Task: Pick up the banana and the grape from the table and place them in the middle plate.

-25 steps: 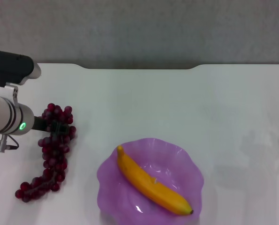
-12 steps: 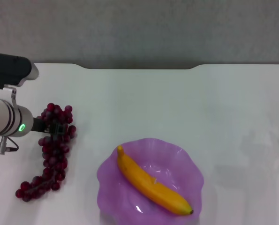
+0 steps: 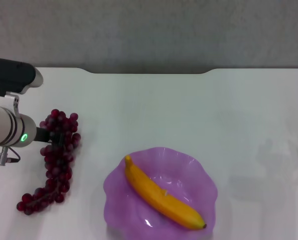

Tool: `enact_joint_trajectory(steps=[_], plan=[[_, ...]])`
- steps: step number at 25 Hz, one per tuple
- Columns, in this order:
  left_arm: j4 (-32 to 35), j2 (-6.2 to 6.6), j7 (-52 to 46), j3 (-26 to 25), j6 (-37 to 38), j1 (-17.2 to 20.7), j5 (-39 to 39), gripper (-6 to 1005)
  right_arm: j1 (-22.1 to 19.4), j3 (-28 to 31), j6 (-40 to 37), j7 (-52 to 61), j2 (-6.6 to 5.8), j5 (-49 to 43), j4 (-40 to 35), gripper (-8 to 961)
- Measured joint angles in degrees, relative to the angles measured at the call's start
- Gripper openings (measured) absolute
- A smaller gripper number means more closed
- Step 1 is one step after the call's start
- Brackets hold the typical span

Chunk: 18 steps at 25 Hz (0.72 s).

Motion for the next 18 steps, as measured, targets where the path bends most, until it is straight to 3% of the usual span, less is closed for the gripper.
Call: enact_joint_trajectory(steps=[9, 13, 18], plan=[[-1.6, -0.11, 1.3, 0.9, 1.9, 1.4, -1.5, 157, 0.2, 0.0, 0.0, 0.0, -0.03, 0.0, 0.6, 561], [-2.8, -0.12, 1.3, 0.9, 2.7, 2.2, -1.5, 155, 0.5, 0.0, 0.5, 0.0, -0.03, 0.0, 1.1, 561], [-10.2, -0.11, 1.7, 0.9, 5.4, 7.1, -2.1, 153, 0.7, 0.0, 0.6, -0.1, -0.02, -0.1, 1.4, 561]])
